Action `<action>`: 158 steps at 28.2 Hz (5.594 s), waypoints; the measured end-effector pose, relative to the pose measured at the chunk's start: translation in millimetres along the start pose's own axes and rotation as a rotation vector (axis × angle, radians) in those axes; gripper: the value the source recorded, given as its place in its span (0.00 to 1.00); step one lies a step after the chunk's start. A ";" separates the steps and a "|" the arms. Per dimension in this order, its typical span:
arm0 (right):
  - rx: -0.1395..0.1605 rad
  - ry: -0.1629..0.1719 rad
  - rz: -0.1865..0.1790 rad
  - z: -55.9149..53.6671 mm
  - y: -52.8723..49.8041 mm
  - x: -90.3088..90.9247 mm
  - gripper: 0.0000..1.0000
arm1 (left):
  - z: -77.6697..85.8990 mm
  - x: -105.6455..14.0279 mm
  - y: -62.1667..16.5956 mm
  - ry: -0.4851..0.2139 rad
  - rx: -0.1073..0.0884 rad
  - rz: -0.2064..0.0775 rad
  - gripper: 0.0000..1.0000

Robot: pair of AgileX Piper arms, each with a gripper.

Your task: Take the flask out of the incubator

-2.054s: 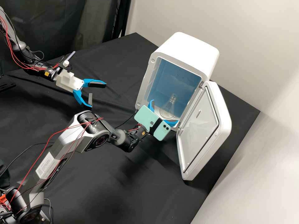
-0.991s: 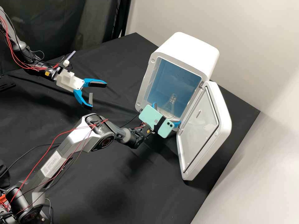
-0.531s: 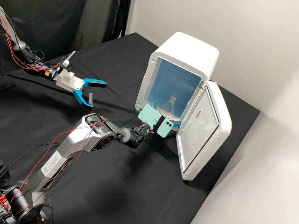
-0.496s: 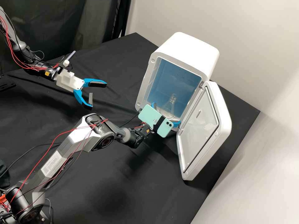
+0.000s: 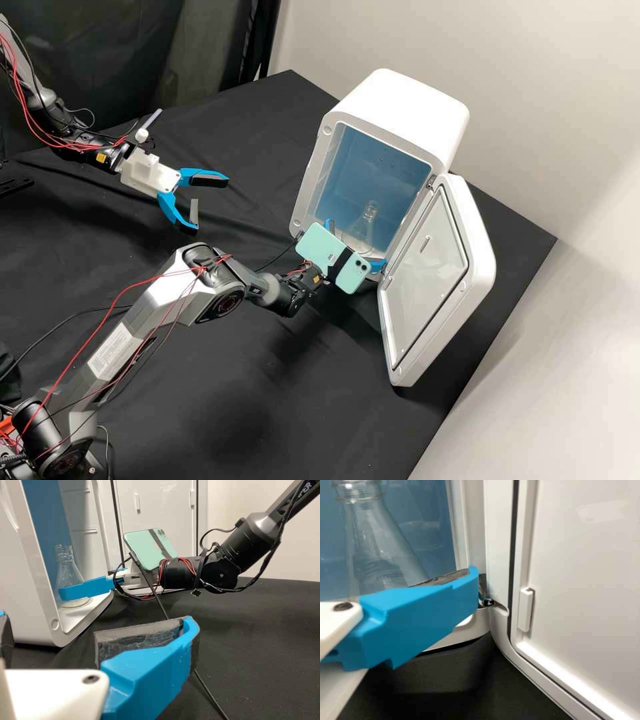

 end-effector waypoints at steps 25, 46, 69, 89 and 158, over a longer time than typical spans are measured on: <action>-0.072 -0.017 0.063 -34.2 8.7 -20.5 1.00 | 0.0 0.0 0.0 0.000 0.000 0.000 1.00; -0.136 0.019 0.022 -25.0 -7.0 14.4 1.00 | 0.0 0.0 0.0 0.000 0.000 0.000 1.00; -0.081 0.022 0.017 -16.1 -2.6 46.8 1.00 | 0.0 0.0 0.0 0.000 0.000 0.000 1.00; -0.101 0.038 0.019 -8.7 1.4 53.4 1.00 | 0.4 0.1 -0.1 -0.001 0.000 0.000 1.00; -0.093 0.044 0.009 -4.7 -5.9 48.0 0.00 | 0.4 2.3 3.4 -0.003 0.004 0.011 1.00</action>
